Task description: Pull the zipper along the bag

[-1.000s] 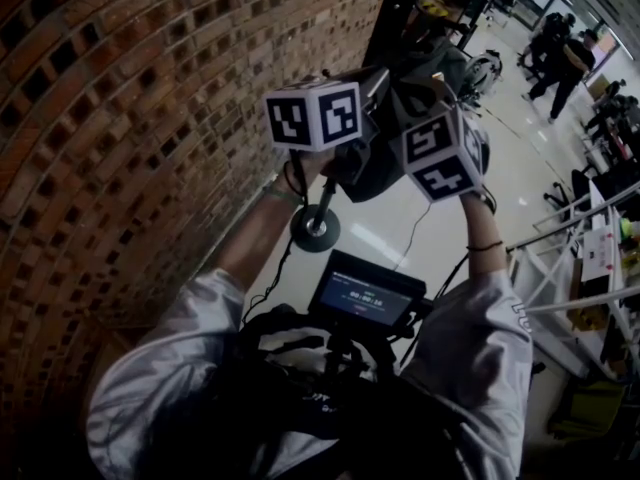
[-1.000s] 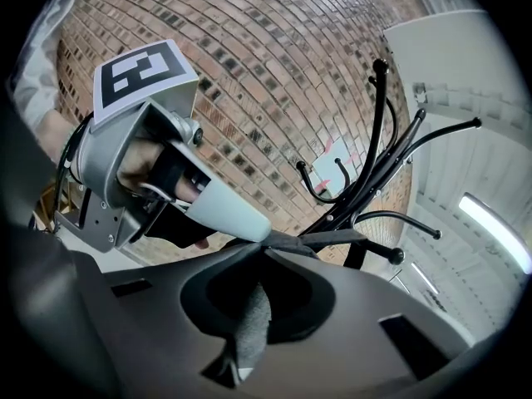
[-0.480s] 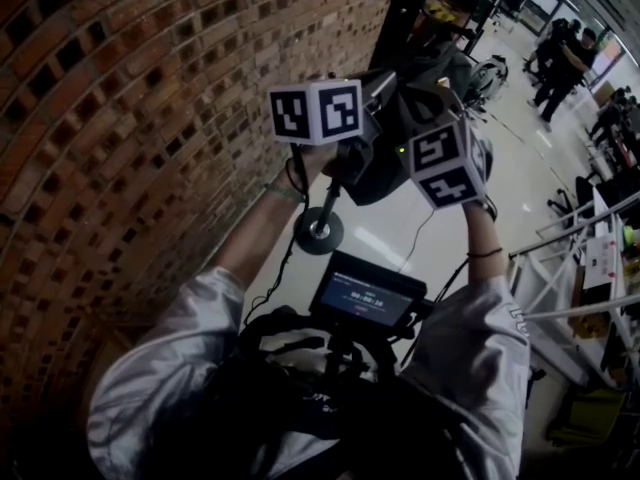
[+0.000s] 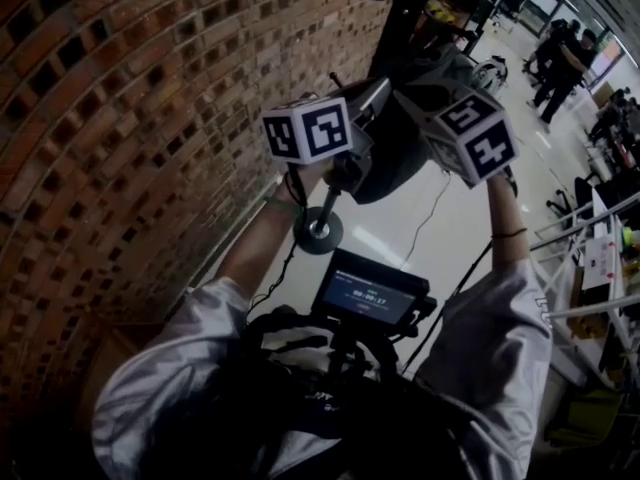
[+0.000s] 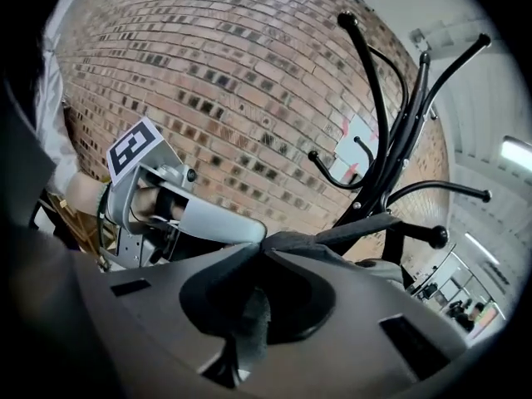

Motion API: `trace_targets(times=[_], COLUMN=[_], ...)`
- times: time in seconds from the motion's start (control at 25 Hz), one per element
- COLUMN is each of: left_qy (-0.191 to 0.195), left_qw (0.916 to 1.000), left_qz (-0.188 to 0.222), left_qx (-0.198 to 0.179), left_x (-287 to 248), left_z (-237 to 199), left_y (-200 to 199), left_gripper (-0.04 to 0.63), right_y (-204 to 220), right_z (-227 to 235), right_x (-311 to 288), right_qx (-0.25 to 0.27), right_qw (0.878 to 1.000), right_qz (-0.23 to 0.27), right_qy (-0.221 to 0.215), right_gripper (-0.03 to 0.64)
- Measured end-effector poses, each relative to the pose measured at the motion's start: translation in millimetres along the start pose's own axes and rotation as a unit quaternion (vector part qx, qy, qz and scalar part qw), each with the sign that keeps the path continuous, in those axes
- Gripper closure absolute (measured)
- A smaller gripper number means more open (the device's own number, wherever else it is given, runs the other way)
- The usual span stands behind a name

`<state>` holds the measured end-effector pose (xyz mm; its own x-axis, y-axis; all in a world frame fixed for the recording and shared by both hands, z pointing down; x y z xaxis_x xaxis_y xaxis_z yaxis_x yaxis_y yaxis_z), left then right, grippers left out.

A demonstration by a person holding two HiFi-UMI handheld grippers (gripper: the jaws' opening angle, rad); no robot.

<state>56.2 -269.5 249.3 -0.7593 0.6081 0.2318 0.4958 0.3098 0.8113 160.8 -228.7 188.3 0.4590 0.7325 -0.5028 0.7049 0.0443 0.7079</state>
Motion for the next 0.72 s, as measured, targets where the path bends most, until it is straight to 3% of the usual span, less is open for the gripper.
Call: trace_targets(times=[0.2,0.56,0.72], left_qy=[0.008,0.005,0.008], left_qw=[0.9998,0.9998,0.9998], left_qz=[0.005,0.0,0.005], left_qx=[0.018,-0.018,-0.018], left_x=[0,0,6], left_z=[-5,-9,-10], left_y=[2,7,5], left_gripper=[0.566,0.571,0.571], right_y=[-3,-1,-4], right_z=[-7,-14,-22], right_x=[-5,-10,-16], right_qx=[0.034,0.058,0.082], right_qw=[0.999,0.997,0.995], right_qz=[-0.029,-0.05,-0.06], right_qy=[0.001,0.009,0.018], right_gripper=[0.598,0.598,0.598])
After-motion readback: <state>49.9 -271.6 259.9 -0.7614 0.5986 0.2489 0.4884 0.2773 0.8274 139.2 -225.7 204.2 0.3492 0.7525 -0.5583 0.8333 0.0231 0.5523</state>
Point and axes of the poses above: the fingertips, and each gripper's own axes: x backward along the fingers, z to its right, y out of its underside, the point moved 8 cm from there along x, backward along the fingers, and after that the axes turned 3 degrees about -y, right-handed, at the moved point
